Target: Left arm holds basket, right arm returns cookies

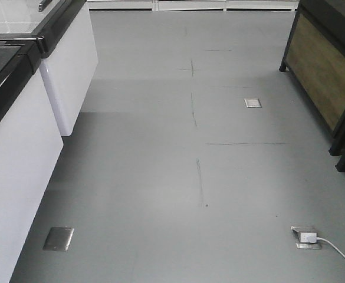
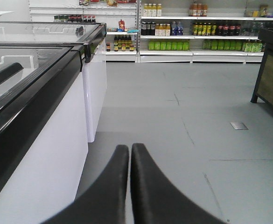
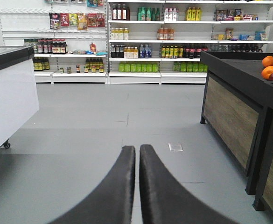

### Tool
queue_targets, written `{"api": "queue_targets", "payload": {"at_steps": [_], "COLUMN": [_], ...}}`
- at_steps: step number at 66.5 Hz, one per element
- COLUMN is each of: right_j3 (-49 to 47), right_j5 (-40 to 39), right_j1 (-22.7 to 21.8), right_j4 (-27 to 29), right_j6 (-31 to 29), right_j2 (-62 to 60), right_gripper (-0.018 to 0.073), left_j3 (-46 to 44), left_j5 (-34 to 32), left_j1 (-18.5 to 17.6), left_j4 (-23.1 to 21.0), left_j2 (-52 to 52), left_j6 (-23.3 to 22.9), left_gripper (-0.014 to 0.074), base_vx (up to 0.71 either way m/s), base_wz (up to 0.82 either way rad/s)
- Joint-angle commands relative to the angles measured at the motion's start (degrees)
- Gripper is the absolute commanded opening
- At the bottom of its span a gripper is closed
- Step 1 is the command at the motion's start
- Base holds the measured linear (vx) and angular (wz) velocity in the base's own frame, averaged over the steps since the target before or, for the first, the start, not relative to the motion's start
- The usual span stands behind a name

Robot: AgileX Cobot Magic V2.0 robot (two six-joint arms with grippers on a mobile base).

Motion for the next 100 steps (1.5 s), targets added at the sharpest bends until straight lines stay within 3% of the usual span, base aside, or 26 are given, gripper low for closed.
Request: {"api": "queue_targets", "payload": {"at_steps": [1,100], "right_j3": [1.03,1.03], "right_j5": [-4.07,-4.12], "right_j1": [-0.22,-0.22], "right_j4": [-0.62,-0.62], "right_j6": [0.03,0.03], "right_j2": [-0.72,-0.72], "right_gripper": [-0.0006,-0.0006], "left_j3": [-2.1,-2.1], "left_j5": [-4.75,-4.85], "left_j1": [0.07,0.07], "left_j4": [0.0,0.0], "left_j2": [-1.0,-1.0], "left_j6": [-0.25,-0.25], "left_gripper": [-0.0006,-0.0006], "base_vx": [0.0,0.0], "base_wz": [0.0,0.0]}}
